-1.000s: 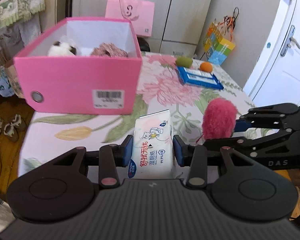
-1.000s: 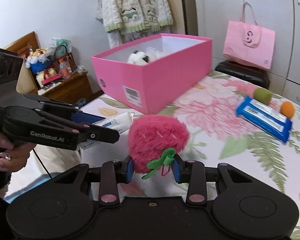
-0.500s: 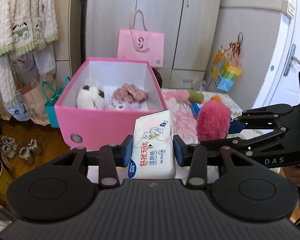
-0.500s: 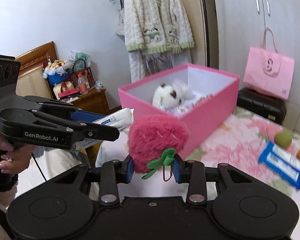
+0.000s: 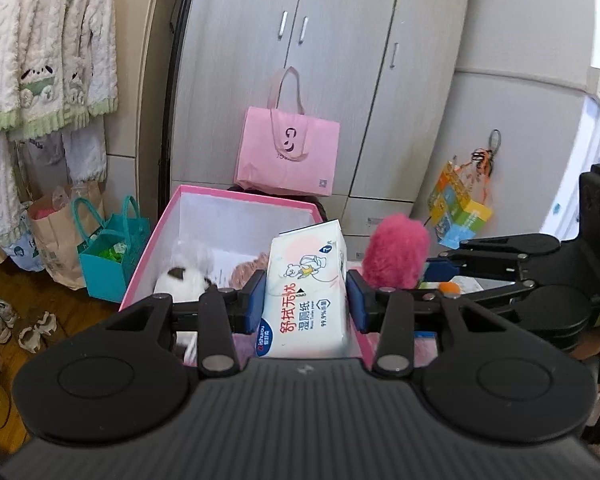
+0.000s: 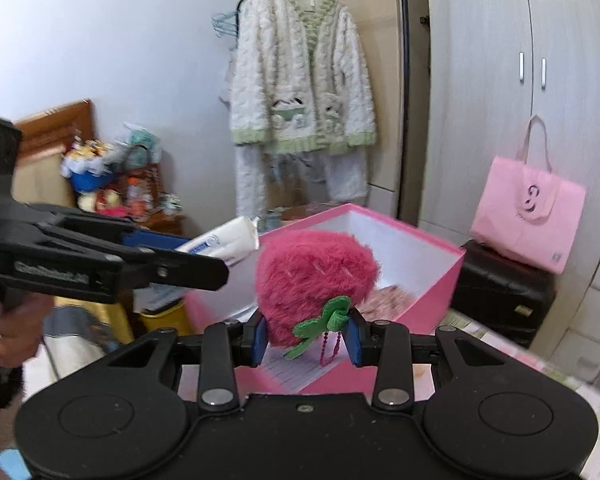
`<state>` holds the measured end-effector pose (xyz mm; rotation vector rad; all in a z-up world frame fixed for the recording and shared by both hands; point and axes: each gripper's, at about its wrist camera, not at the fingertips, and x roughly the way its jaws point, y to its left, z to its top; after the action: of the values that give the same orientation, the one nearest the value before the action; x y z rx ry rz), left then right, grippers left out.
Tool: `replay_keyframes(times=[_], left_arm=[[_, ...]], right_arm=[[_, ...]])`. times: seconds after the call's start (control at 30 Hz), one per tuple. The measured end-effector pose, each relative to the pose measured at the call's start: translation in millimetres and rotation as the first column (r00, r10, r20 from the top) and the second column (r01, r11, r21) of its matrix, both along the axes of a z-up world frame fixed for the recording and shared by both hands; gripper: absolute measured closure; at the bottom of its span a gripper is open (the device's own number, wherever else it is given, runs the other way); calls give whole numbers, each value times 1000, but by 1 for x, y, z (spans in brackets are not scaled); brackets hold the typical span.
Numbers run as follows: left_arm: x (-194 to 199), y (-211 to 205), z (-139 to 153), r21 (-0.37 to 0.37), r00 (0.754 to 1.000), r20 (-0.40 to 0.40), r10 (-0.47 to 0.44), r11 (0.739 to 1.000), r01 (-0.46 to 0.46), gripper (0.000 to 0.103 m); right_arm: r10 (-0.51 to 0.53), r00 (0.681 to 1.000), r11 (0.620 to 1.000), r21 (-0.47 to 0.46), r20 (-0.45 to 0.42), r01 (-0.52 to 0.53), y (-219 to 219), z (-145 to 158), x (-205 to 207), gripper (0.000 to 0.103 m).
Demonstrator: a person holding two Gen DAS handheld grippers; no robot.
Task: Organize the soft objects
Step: 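Release the wipe pack and strawberry plush into the box from both grippers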
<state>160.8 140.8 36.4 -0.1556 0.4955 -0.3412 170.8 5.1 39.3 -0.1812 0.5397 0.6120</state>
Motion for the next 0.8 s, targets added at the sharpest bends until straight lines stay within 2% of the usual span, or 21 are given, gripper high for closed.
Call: replay_keyframes(times=[0.13,0.23,0.3,0.4,0.7,0.8], left_arm=[[49,-1,-10,-11,997,-76,25,1000,-26,62],[81,-3,-19,14,991,-124,58,998,-57,62],[102,-4,-26,34,983,-165,78,997,-73,62],[126,-9,-33,105,978,-194,81,993,-61,62],[161,-12,-47,173,966,-235,111,982,-71,60],[161,-11,-48,196,967,-217,132,977,-89,57]], right_arm=[[24,999,999,-20,-45,-25,7,-4,45,60],[53,997,996,-66,-54,-56,18,-9,75,60],[66,996,993,-95,-66,-72,24,-14,94,60],[79,994,987,-130,-76,-89,27,-24,115,60],[143,982,977,-144,-120,-160,31,-49,149,60],[143,982,977,-143,-125,-161,32,-54,155,57]])
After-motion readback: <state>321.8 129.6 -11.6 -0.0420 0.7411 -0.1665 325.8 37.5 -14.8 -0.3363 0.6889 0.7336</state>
